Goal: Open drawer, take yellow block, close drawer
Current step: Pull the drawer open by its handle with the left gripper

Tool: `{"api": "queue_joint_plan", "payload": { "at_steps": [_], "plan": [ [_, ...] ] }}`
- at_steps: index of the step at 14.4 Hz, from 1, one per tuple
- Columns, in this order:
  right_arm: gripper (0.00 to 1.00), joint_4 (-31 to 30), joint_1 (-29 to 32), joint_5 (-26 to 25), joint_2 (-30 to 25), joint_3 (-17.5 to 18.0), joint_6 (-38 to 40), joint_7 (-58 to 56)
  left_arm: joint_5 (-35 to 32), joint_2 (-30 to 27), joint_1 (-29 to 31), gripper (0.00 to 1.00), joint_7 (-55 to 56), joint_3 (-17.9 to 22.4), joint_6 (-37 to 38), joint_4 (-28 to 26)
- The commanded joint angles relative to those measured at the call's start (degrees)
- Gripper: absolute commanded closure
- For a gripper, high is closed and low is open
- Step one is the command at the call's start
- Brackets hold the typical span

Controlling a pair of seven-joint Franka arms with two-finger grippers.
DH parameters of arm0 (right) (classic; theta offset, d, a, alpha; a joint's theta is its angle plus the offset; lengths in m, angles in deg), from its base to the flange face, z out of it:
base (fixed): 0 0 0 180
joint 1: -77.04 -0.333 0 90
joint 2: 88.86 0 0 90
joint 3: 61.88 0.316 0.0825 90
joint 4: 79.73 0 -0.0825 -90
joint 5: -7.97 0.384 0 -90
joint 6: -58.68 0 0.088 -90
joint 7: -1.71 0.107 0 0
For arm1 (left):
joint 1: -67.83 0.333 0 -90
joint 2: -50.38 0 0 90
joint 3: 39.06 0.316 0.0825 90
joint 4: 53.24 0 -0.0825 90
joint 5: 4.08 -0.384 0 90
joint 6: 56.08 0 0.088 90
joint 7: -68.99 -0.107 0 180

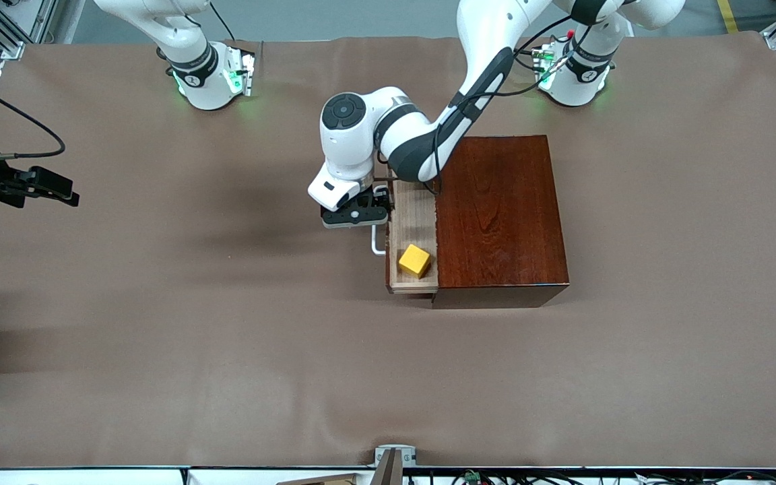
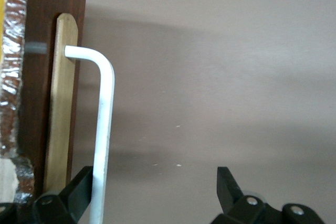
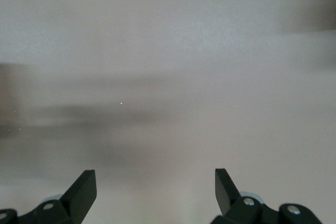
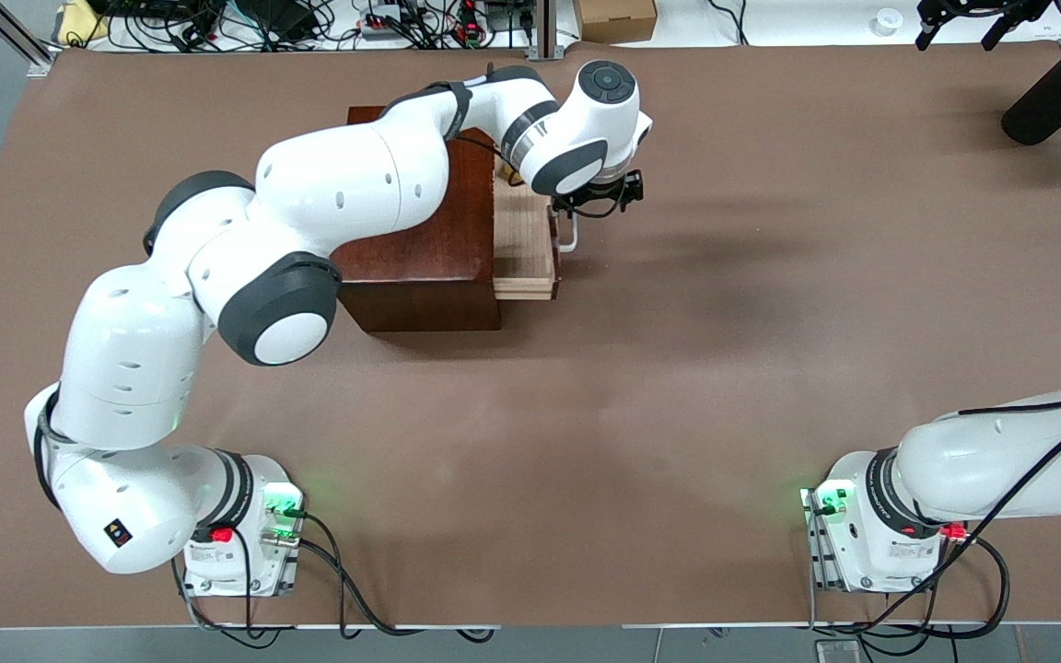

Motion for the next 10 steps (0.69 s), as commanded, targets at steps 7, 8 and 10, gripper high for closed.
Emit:
{"api": "queue_joint_plan", "payload": {
  "at_steps": [7,8,10],
  "plan": [
    [0.00,-0.58,0.39,-0.57,-0.74,0.50,0.23,0.71,3.68,4.92,-0.77,0.00,-2.64,-1.60,-13.51,3.71],
    [0.00,-0.58,0.39,-0.48,-0.74,0.50,0.23,0.71,3.68,4.92,-0.86,0.00,-2.55,-1.60,-13.69,3.97],
    [0.00,-0.58,0.39,-0.48,-0.74,0.50,0.23,0.71,3.68,4.57,-0.86,0.00,-2.55,-2.04,-13.69,3.98]
  ]
}}
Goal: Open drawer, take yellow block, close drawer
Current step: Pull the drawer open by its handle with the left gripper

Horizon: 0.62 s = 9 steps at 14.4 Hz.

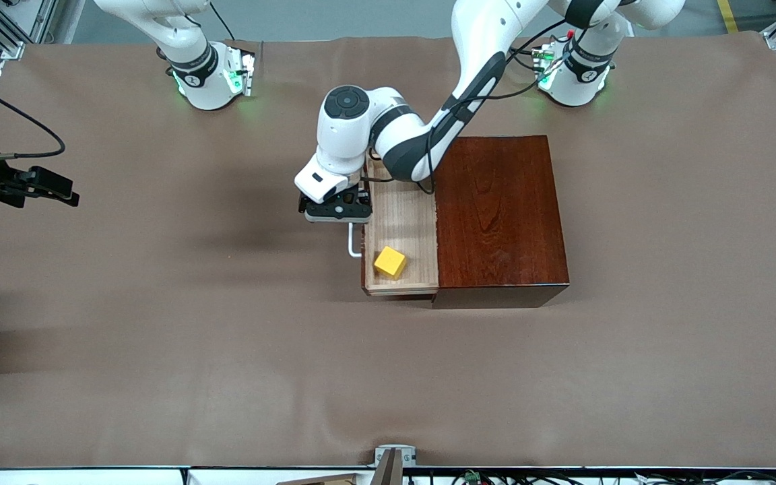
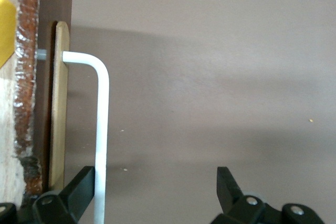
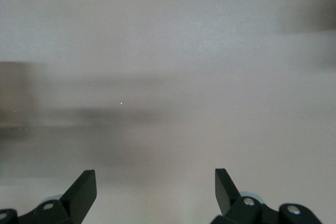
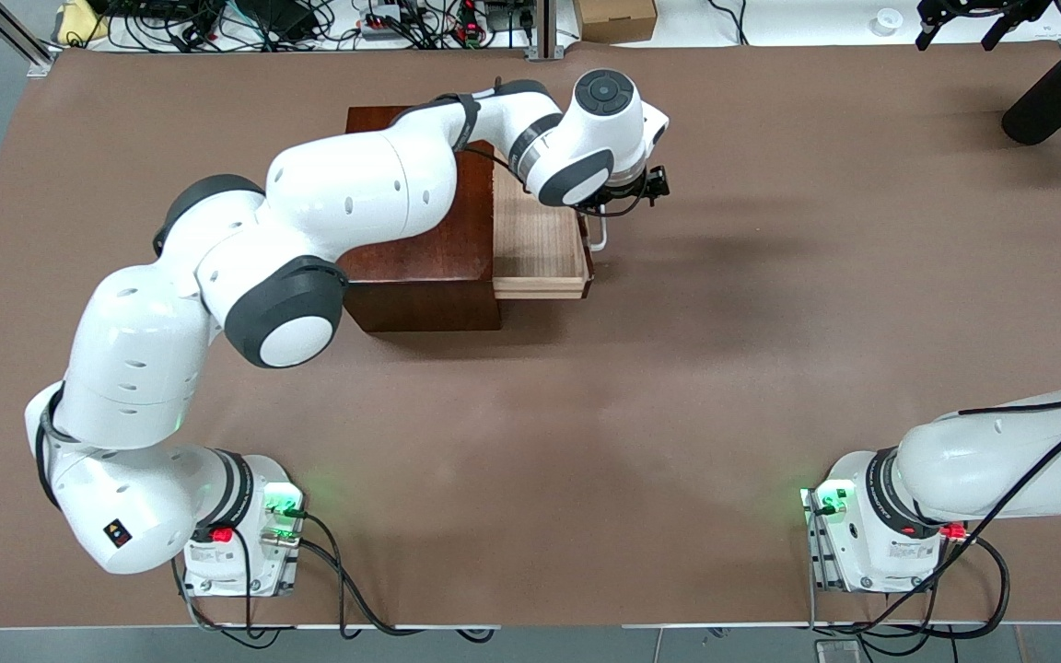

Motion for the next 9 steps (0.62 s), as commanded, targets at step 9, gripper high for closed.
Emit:
{"api": "queue_joint_plan", "payload": {
  "at_steps": [9],
  "plan": [
    [0.00,-0.58,0.39,-0.48,-0.83,0.51,0.31,0.71,2.09,-0.21,0.39,0.00,-1.21,-0.18,-1.13,3.05]
  ]
}}
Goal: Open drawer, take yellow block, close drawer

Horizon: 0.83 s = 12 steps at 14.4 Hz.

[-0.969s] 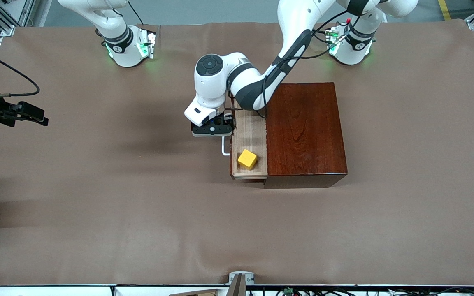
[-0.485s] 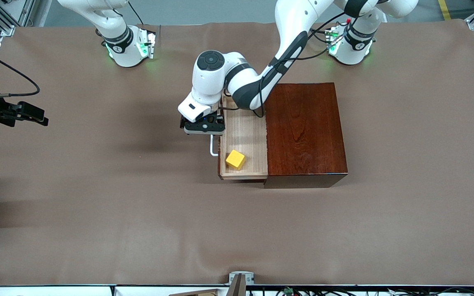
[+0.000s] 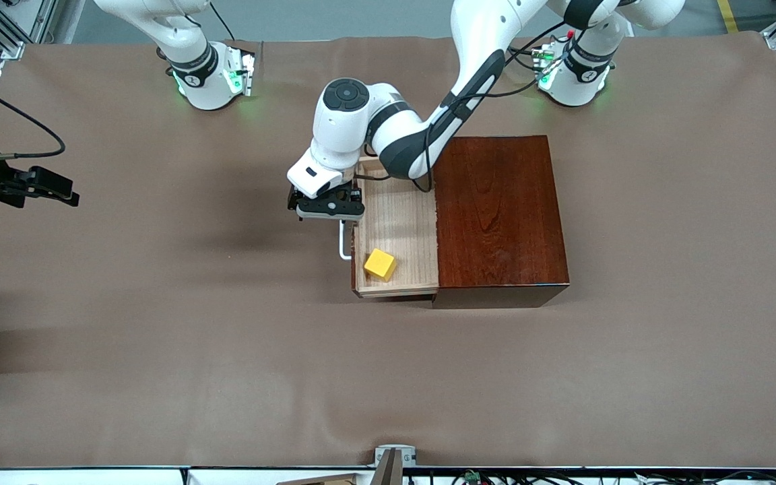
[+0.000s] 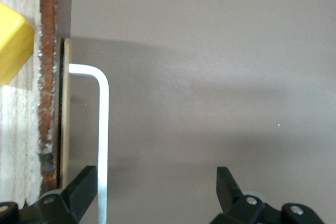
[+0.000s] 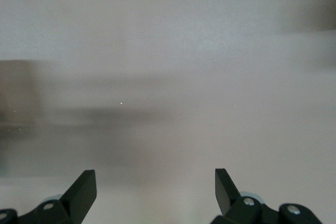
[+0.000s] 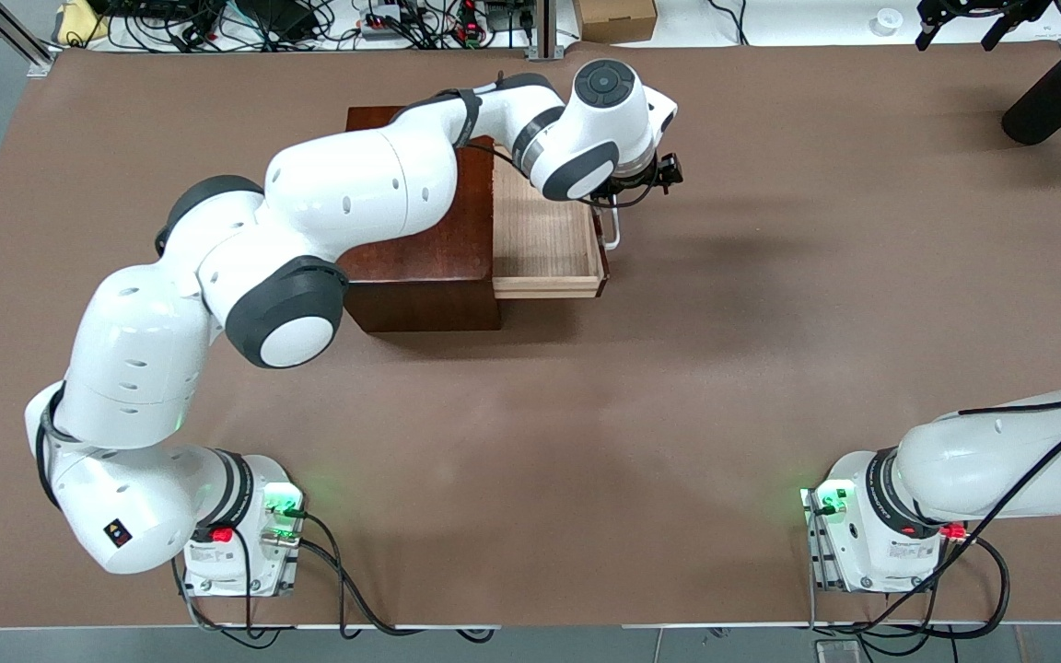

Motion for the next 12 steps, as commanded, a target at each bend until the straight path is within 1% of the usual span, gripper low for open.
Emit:
{"api": "queue_joint_plan", "payload": {
  "at_steps": [1,4,6,10,12],
  "plan": [
    [0.00,-0.57,0.39,-0.48,-0.74,0.51,0.30,0.71,1.54,-0.44,0.01,0.00,-1.12,0.09,1.02,0.96],
    [0.00,-0.57,0.31,-0.48,-0.74,0.51,0.30,0.71,1.81,-2.54,1.32,0.00,-0.95,-0.08,1.64,0.96],
    [0.00,-0.49,0.22,-0.48,-0.74,0.51,0.21,0.71,1.89,-5.35,2.81,0.00,-0.77,-0.08,4.00,0.96],
    [0.00,-0.31,-0.84,0.13,-0.65,0.68,-0.22,0.88,3.92,-9.57,8.08,0.00,-0.77,0.09,5.25,0.70],
    [0.00,-0.22,-2.32,2.41,-0.57,0.60,-0.49,2.10,3.92,-11.33,11.51,0.00,-0.86,0.00,8.48,0.61]
  ]
}}
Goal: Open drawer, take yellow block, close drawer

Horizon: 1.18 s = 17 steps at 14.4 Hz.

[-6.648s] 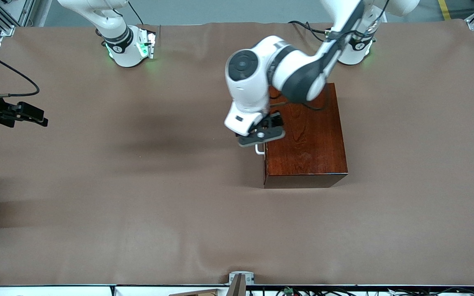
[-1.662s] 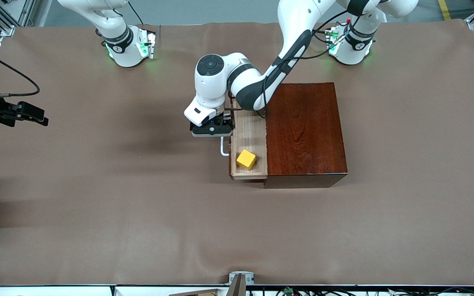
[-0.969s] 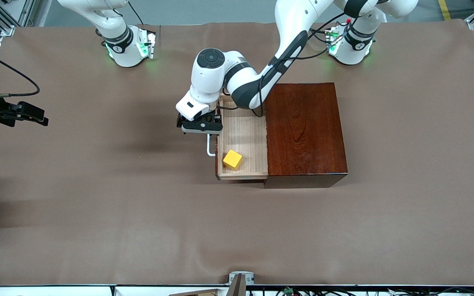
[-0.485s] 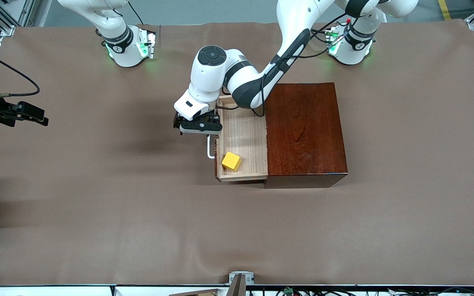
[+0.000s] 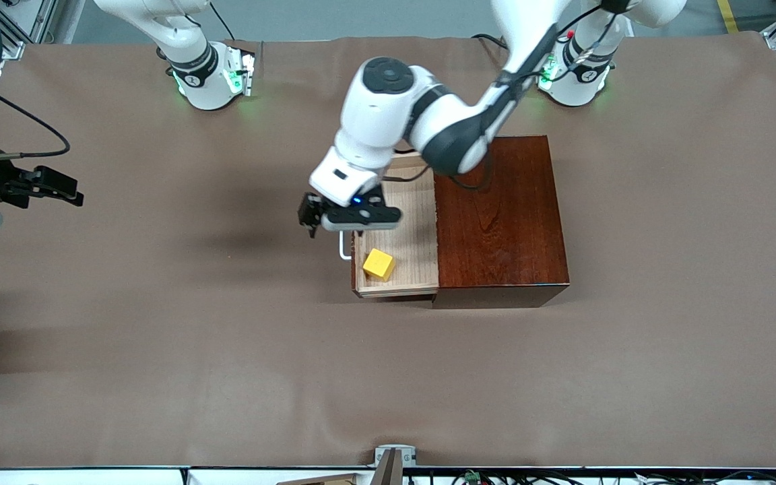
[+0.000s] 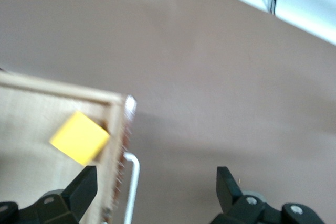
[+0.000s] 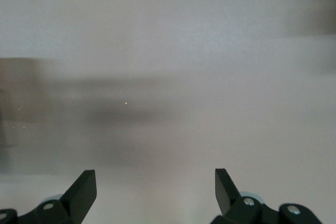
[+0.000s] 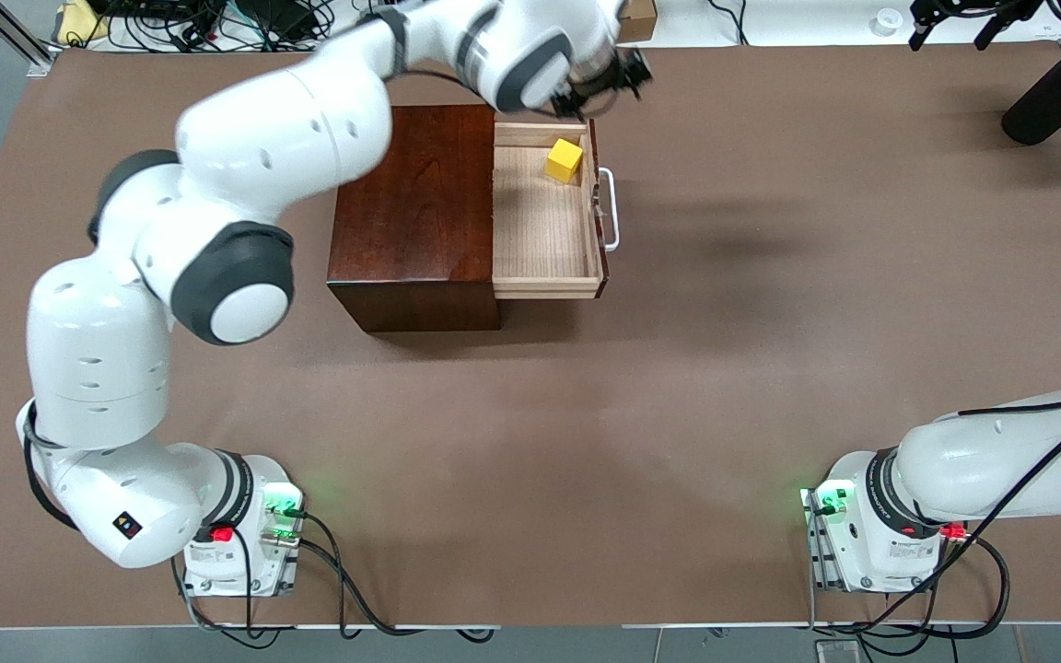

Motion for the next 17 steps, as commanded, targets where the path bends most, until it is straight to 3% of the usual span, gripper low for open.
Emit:
{"api": "queue_joint_plan", "payload": {
  "at_steps": [1,4,9,14,17],
  "plan": [
    [0.00,-0.13,-2.45,2.46,-0.48,0.13,-0.28,5.74,1.32,-3.61,4.33,0.00,-1.04,-0.33,4.88,-1.45],
    [0.00,-0.04,-7.37,5.18,0.31,0.13,-0.46,23.74,0.97,-5.99,11.26,0.00,-1.39,-0.59,7.36,-2.07],
    [0.00,0.31,-22.55,5.98,4.69,0.04,-5.37,61.87,0.70,-10.65,20.32,0.00,-9.36,-0.77,13.59,-5.57],
    [0.00,9.77,-33.11,8.00,15.14,0.13,-8.63,92.81,0.97,-15.21,27.01,0.00,-19.21,-0.86,15.36,-11.28],
    [0.00,14.02,-36.20,8.26,20.95,0.13,-12.66,107.70,1.23,-19.34,30.79,0.00,-26.59,-0.95,15.45,-16.11]
  ]
}}
